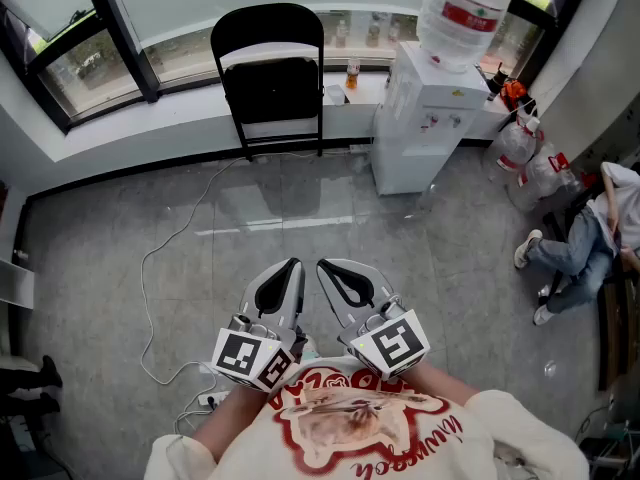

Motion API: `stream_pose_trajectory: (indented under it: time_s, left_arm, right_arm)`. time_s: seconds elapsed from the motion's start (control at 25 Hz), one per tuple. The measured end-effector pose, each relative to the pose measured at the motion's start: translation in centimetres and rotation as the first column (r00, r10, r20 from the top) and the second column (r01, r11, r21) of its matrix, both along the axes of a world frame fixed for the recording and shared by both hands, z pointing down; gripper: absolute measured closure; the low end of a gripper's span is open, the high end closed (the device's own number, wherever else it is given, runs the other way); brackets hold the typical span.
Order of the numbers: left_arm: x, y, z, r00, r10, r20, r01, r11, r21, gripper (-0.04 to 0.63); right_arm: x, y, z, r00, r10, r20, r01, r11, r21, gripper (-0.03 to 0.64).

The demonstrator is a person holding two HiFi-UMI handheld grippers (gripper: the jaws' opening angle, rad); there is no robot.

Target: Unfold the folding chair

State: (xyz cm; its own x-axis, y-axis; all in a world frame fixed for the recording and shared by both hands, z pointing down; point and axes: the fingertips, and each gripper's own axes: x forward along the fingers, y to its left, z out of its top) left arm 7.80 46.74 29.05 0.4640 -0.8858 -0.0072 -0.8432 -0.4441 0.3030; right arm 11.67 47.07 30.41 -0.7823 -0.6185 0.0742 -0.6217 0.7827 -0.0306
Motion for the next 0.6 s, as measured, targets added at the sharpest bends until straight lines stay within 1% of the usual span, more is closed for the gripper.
stream_pose_trajectory:
  time_s: [0.24, 0.36, 0.48, 0.6]
  left_arm:
    - [-0.8, 0.2, 0.0, 1.0, -0.012, -0.007, 0.012, 1.0, 0.0, 0.595]
    - [-1.1, 0.3, -0.1, 1.0, -0.017, -0.008, 0.017, 1.0, 0.0, 0.595]
    - [-1.5, 0.5, -0.2, 1.0, -0.016, -0.006, 0.016, 1.0, 0.001, 0.595]
    - [-2.1, 0.6, -0.2, 1.0, -0.017, -0.004, 0.017, 1.0, 0.001, 0.595]
  right_arm:
    - [-0.4, 0.1, -0.3, 1.0, 0.004, 0.005, -0.004, 1.0, 0.008, 0.594]
    - [-0.4, 0.0, -0.3, 1.0, 0.021, -0.006, -0.021, 1.0, -0.015, 0.594]
    - [-0.8, 0.2, -0.2, 1.0, 0.008, 0.009, -0.008, 1.0, -0.008, 0.594]
    - [-1.4, 0.3, 0.0, 1.0, 0.008, 0.011, -0.008, 1.0, -0.024, 0.594]
